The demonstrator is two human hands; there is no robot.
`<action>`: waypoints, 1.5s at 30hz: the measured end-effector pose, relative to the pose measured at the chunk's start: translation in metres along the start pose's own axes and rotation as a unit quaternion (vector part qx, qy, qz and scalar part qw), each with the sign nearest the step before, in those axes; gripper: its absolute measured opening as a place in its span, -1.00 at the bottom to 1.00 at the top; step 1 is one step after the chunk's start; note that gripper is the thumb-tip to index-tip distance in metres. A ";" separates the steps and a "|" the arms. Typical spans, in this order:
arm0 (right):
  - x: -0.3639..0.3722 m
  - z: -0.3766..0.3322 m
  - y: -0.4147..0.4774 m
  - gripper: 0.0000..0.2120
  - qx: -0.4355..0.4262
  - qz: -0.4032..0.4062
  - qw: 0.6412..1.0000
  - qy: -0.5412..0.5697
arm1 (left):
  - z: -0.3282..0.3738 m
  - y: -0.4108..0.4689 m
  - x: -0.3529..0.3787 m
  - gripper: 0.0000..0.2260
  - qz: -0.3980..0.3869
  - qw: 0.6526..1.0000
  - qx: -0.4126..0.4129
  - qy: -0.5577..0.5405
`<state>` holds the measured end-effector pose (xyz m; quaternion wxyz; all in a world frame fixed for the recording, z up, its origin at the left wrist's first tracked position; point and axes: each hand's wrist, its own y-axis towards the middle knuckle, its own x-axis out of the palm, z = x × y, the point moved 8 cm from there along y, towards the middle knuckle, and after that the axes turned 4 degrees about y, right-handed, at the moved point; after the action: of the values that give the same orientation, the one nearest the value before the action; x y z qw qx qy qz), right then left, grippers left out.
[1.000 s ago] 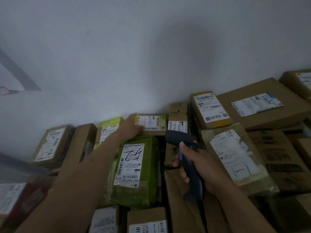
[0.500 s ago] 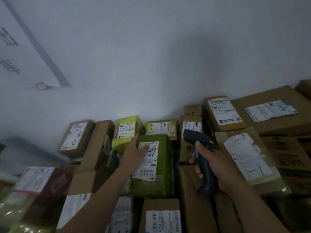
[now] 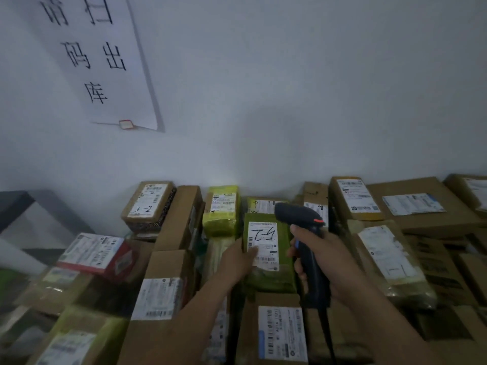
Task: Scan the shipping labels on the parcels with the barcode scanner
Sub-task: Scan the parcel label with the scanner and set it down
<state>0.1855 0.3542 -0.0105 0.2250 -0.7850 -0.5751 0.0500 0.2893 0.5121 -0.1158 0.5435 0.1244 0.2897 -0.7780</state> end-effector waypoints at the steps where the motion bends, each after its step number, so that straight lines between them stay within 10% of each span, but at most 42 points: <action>1: 0.011 -0.002 -0.001 -0.75 -0.008 -0.001 1.000 -0.017 | 0.003 0.003 -0.014 -0.94 0.045 0.998 0.030 0.020; 6: 0.063 -0.002 0.011 -0.80 -0.024 0.008 0.998 -0.064 | -0.003 0.034 -0.086 -0.85 0.221 0.967 0.063 0.108; 10: 0.075 0.009 0.030 -0.80 -0.022 0.048 0.995 -0.079 | -0.026 0.068 -0.098 -0.08 0.196 0.971 -0.022 0.134; 16: 0.062 0.022 0.046 -0.81 -0.015 0.098 0.988 -0.117 | -0.031 0.107 -0.073 0.22 0.157 0.978 -0.069 0.116; 24: 0.070 0.020 0.040 -0.84 -0.028 0.086 0.990 -0.106 | -0.034 0.104 -0.087 0.10 0.194 0.978 -0.066 0.036; 34: 0.088 -0.018 -0.030 -0.84 -0.069 0.048 0.996 -0.021 | 0.040 -0.022 -0.139 0.03 0.316 0.937 0.143 -0.036; 45: 0.077 -0.030 -0.173 -0.43 -0.129 -0.015 0.987 0.092 | 0.070 -0.240 -0.139 -0.23 0.144 0.938 0.170 -0.264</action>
<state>0.0694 0.4580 0.1009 0.1747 -0.8001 -0.5651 -0.0999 0.1299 0.6362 0.0866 0.6774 0.0452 -0.0223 -0.7339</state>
